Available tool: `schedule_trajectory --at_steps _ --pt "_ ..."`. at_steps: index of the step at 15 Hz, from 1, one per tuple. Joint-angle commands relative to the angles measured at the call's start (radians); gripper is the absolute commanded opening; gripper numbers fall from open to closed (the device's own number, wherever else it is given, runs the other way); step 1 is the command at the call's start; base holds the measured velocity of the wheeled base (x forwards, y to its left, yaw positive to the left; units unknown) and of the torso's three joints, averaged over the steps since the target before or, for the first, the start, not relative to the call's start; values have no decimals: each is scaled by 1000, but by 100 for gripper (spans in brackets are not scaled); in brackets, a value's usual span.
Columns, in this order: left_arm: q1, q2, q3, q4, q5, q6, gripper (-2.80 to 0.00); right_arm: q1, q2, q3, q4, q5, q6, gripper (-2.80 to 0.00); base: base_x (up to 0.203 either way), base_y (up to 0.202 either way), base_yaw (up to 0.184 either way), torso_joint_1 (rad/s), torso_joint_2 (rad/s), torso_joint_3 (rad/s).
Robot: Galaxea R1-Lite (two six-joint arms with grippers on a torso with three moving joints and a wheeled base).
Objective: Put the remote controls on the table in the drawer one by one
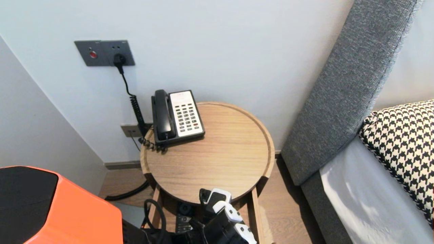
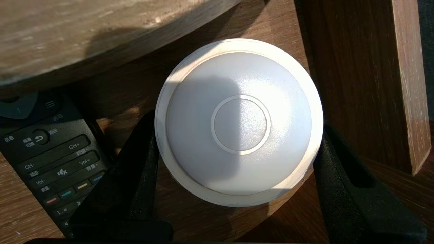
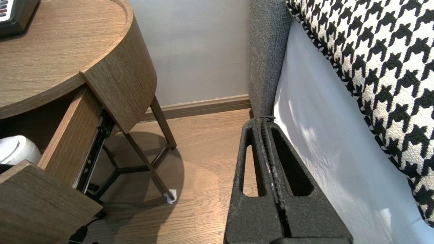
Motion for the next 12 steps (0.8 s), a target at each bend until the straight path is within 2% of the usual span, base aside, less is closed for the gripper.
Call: schedule_trajectory --at_steps 1,12 --pt "1 3 10 0 -2 -3 -280 0 1 28 -1 0 0 -280 0 0 0 0 0 0" --pt "-3 -14 40 0 -4 -8 -280 0 1 28 -1 0 0 -280 0 0 0 0 0 0"
